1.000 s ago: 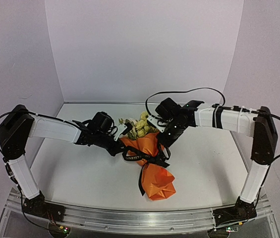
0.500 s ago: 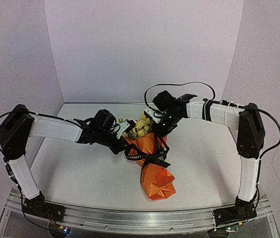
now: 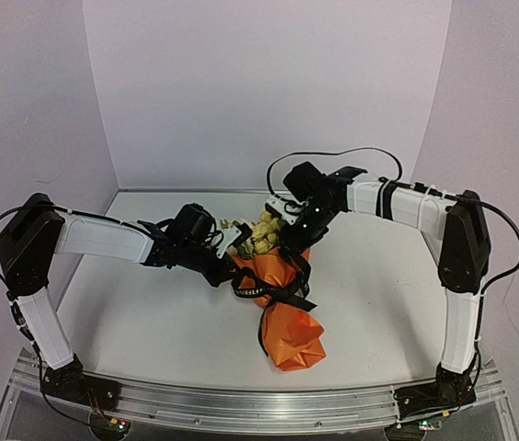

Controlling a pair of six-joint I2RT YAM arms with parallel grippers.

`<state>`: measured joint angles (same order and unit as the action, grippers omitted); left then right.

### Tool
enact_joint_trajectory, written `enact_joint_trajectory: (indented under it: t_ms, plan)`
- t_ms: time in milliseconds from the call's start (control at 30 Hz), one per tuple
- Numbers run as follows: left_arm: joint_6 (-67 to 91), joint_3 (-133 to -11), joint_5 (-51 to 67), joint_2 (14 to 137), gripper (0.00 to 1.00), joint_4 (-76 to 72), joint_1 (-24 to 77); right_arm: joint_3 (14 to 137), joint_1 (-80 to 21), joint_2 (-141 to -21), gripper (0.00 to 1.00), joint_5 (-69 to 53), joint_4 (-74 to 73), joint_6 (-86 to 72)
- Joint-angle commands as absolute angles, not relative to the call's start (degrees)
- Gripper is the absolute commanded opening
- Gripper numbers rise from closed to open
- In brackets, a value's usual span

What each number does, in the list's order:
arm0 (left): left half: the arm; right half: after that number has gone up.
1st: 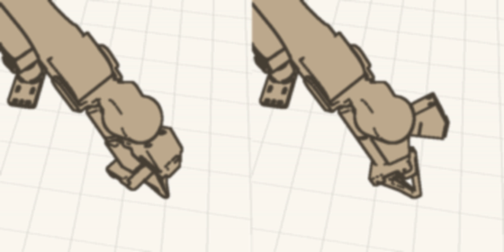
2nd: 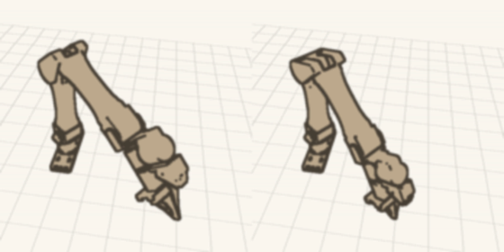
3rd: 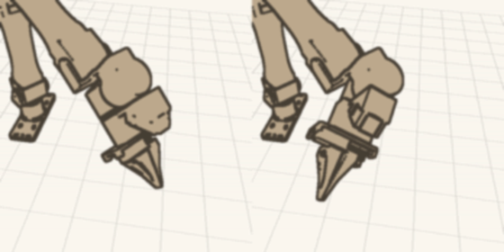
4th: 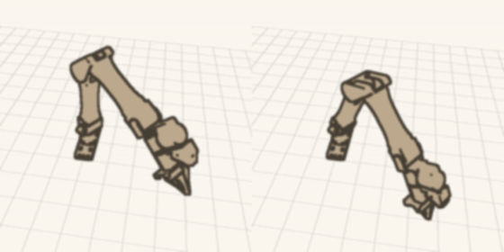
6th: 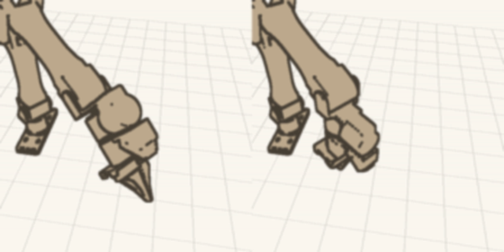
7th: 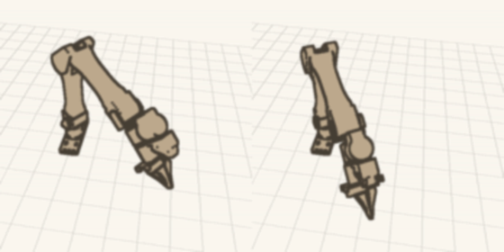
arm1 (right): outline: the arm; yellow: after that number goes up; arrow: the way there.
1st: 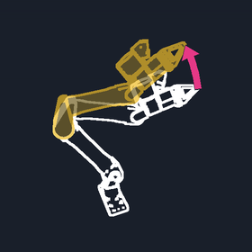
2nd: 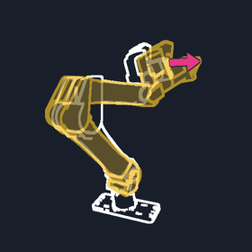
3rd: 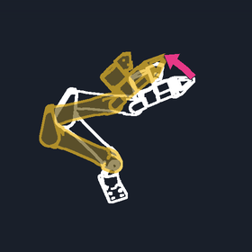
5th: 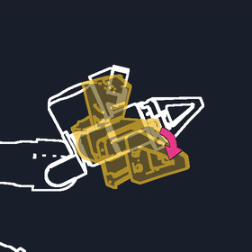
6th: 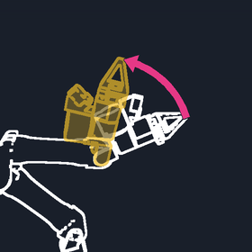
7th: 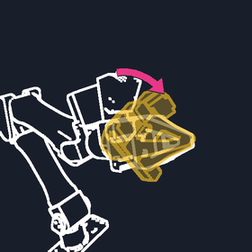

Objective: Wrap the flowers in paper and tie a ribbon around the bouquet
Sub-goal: Cross the half-tied ribbon over the folded bouquet.

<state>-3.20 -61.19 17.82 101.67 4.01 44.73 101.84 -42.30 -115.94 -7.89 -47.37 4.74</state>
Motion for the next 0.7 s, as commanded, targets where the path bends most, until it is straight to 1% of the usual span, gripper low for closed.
enact_joint_trajectory:
  t_ms: [0,167,300,433,533,600,667]
  plan:
    - [-3.96,-63.82,18.19,102.15,0.0,3.64,45.0,103.66,-42.54,-113.84,0.43,-11.52,-58.68,6.63]
    - [-4.14,-63.88,17.93,101.94,0.0,3.87,45.0,99.44,-42.45,-108.65,0.49,-8.2,-60.3,7.98]
    - [-4.13,-63.84,17.94,102.04,0.0,3.87,45.0,100.01,-42.49,-106.51,0.49,-8.05,-62.39,7.59]
    - [-4.24,-63.99,17.93,102.13,0.0,3.87,45.0,93.86,-41.73,-102.03,0.48,-12.73,-61.49,7.43]
    - [-4.3,-64.09,17.85,102.14,0.0,4.02,45.0,84.92,-40.08,-97.78,0.47,-19.34,-54.86,6.0]
    - [-4.31,-64.19,17.9,102.2,0.0,4.13,45.0,76.64,-38.88,-94.89,0.46,-23.75,-47.78,4.4]
    - [-4.25,-64.25,17.95,102.22,0.0,4.13,45.0,71.23,-37.95,-93.27,0.45,-28.39,-40.54,2.65]
